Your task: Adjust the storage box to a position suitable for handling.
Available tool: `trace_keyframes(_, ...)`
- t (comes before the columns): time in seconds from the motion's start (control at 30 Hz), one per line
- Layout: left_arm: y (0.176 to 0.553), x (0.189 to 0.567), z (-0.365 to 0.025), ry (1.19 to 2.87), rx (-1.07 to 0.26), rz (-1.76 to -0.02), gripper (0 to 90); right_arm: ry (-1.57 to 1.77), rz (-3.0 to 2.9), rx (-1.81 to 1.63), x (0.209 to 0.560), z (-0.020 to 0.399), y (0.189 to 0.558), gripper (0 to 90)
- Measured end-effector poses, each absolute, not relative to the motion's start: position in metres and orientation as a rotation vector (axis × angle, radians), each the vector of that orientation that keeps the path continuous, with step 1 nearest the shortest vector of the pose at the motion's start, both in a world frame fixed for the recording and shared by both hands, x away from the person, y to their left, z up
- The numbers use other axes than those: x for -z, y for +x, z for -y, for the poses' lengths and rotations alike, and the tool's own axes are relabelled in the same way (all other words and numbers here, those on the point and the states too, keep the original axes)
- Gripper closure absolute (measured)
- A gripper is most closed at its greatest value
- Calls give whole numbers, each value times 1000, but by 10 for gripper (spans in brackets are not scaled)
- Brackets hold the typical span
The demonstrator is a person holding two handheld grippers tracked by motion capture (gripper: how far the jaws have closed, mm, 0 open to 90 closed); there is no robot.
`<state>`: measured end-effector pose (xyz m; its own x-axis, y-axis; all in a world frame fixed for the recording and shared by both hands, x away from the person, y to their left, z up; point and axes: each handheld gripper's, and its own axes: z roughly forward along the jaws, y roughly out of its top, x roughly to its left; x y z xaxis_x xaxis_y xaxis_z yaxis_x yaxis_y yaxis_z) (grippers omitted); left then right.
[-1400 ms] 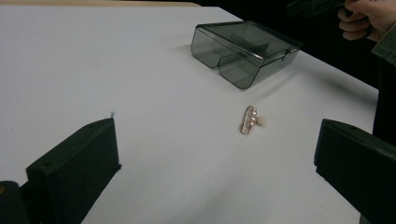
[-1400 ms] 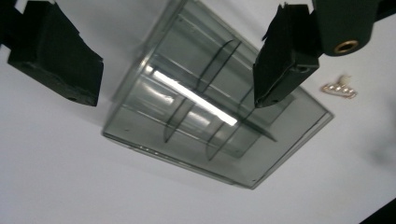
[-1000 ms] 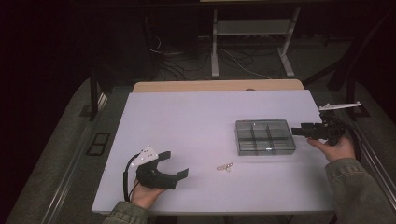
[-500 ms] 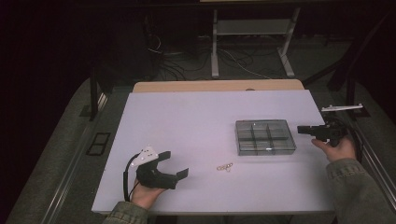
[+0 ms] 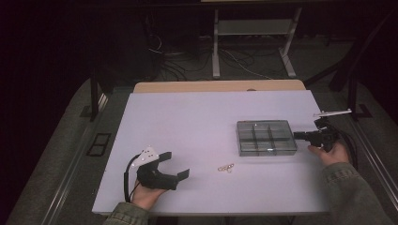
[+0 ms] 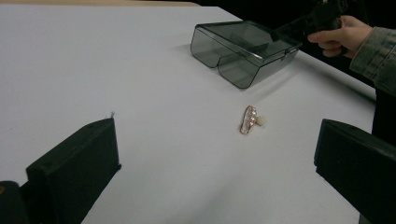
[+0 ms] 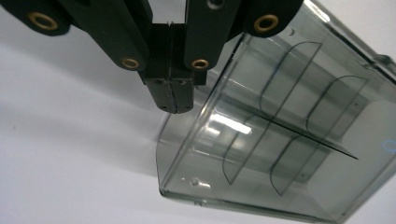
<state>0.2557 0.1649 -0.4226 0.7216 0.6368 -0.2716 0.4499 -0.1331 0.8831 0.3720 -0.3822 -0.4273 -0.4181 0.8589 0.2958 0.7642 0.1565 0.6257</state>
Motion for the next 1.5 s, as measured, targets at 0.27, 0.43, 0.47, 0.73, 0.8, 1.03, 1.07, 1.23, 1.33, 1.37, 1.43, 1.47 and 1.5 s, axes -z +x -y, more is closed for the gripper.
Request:
trace_keyframes(0.27, 256, 423, -165, 1773, -199, -860, 0, 1637, -2284, -1136, 437, 381, 373, 896)
trace_keyframes(0.43, 256, 423, -164, 1771, -197, -859, 0, 1644, -2280, -1143, 443, 377, 374, 896)
trace_keyframes(0.47, 256, 423, -165, 1772, -197, -859, 0, 1646, -2275, -1149, 444, 377, 374, 896)
trace_keyframes(0.73, 256, 423, -164, 1772, -195, -860, 0, 1666, -2239, -1187, 448, 378, 372, 897)
trace_keyframes(0.8, 256, 423, -164, 1772, -197, -859, 0, 1667, -2232, -1196, 449, 378, 371, 897)
trace_keyframes(1.03, 256, 423, -163, 1779, -190, -851, 0, 1667, -2226, -1204, 450, 378, 373, 897)
trace_keyframes(1.07, 256, 423, -162, 1780, -189, -850, 0, 1670, -2223, -1212, 451, 378, 374, 897)
trace_keyframes(1.23, 257, 423, -162, 1777, -187, -852, 0, 1678, -2218, -1222, 451, 378, 375, 897)
trace_keyframes(1.33, 257, 423, -163, 1776, -188, -852, 0, 1670, -2225, -1227, 451, 377, 375, 897)
trace_keyframes(1.37, 257, 423, -162, 1776, -187, -851, 0, 1666, -2228, -1229, 451, 377, 375, 897)
trace_keyframes(1.43, 257, 424, -162, 1780, -188, -850, 0, 1652, -2236, -1233, 451, 375, 375, 897)
trace_keyframes(1.47, 257, 424, -162, 1780, -188, -850, 0, 1647, -2237, -1240, 451, 373, 376, 897)
trace_keyframes(1.5, 257, 423, -162, 1779, -189, -850, 0, 1643, -2241, -1244, 451, 372, 376, 897)
